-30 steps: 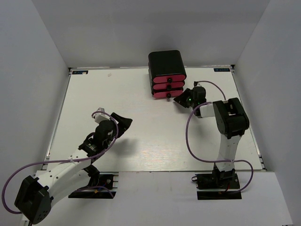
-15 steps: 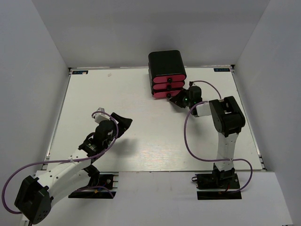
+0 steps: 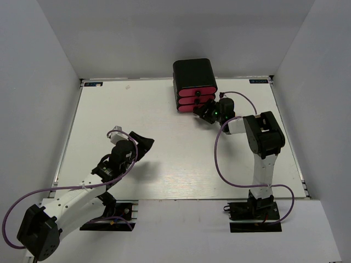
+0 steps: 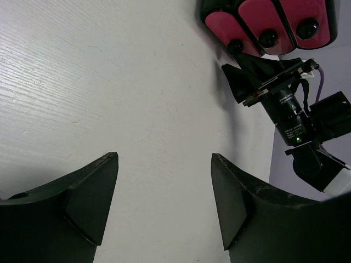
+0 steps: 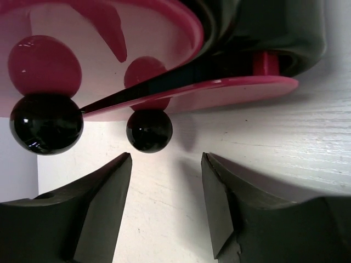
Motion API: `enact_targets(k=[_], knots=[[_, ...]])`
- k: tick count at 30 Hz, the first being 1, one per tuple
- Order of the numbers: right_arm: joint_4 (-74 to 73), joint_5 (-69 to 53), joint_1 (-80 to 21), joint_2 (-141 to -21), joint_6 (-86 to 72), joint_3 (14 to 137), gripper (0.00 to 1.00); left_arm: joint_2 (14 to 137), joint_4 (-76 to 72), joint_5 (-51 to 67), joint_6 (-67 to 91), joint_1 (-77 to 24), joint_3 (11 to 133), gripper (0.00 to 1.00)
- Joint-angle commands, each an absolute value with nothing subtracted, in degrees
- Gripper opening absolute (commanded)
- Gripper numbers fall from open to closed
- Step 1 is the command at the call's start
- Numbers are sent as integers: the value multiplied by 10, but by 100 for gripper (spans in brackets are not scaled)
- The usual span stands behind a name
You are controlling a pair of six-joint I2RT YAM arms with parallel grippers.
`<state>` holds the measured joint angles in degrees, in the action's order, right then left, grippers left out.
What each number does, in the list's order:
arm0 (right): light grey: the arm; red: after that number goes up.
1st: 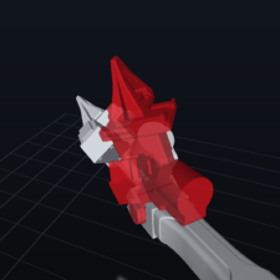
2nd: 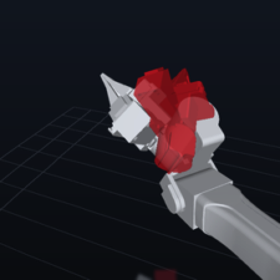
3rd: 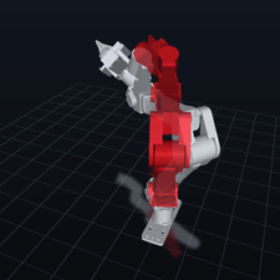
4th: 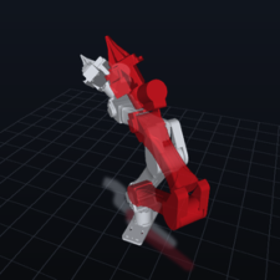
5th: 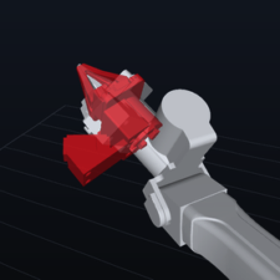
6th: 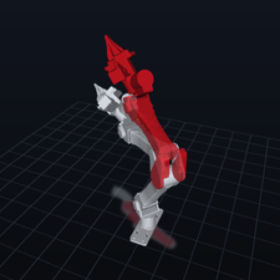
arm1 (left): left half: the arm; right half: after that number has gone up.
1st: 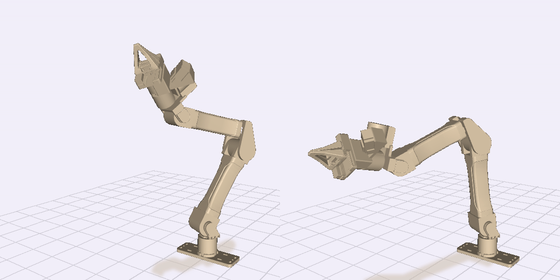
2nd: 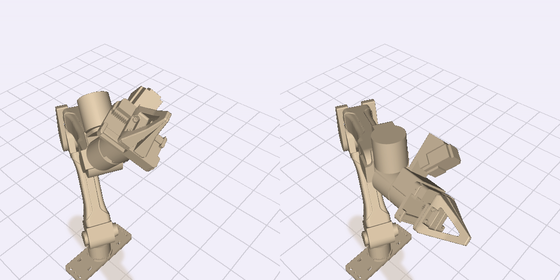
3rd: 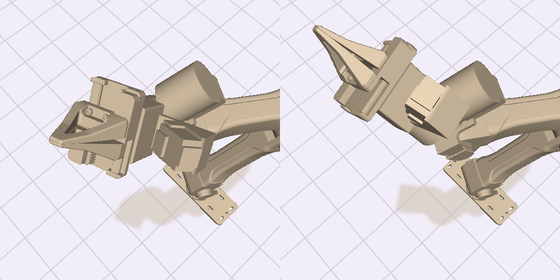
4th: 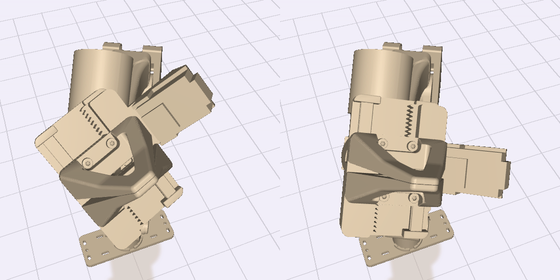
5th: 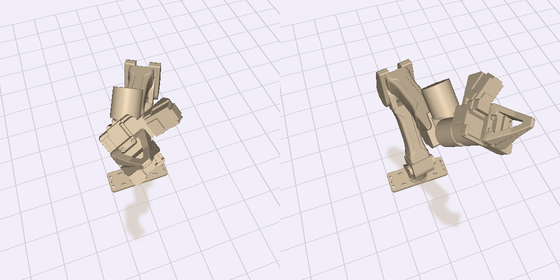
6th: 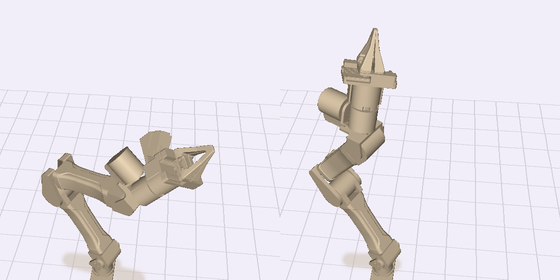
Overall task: Sort the stationery into containers
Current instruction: Close the drawer in the storage box, then reset both arms
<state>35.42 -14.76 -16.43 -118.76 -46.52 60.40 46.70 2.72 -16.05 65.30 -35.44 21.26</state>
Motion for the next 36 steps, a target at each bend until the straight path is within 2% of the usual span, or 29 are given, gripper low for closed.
enact_targets(k=[1,6,9,10,11,13,19,22,23,24,28,30,34,36], knots=[[359,-142,-163,-1192,-471,621,61,460,34,-170,654,-357,214,78],[354,-138,-164,-1187,-472,619,61,454,34,-170,654,-357,209,78],[349,-134,-164,-1180,-475,610,47,454,34,-175,654,-357,209,78],[345,-134,-163,-1179,-478,607,36,454,34,-175,654,-357,209,78],[344,-131,-163,-1177,-479,606,31,454,34,-175,654,-357,209,78],[340,-128,-164,-1176,-482,604,24,448,40,-175,654,-357,209,78],[335,-115,-163,-1194,-483,624,26,443,51,-175,659,-357,209,78],[332,-112,-163,-1201,-486,637,31,443,51,-180,659,-357,209,78],[332,-110,-163,-1201,-486,642,41,443,51,-180,659,-357,209,78],[332,-108,-164,-1203,-488,642,46,443,51,-180,659,-357,209,78],[332,-103,-164,-1206,-490,646,55,448,51,-180,659,-357,214,78],[332,-104,-163,-1206,-489,648,55,454,51,-180,659,-357,214,78],[335,-122,-159,-1197,-486,635,45,454,51,-180,659,-357,214,78],[337,-131,-160,-1183,-483,611,44,448,51,-180,659,-357,214,78]])
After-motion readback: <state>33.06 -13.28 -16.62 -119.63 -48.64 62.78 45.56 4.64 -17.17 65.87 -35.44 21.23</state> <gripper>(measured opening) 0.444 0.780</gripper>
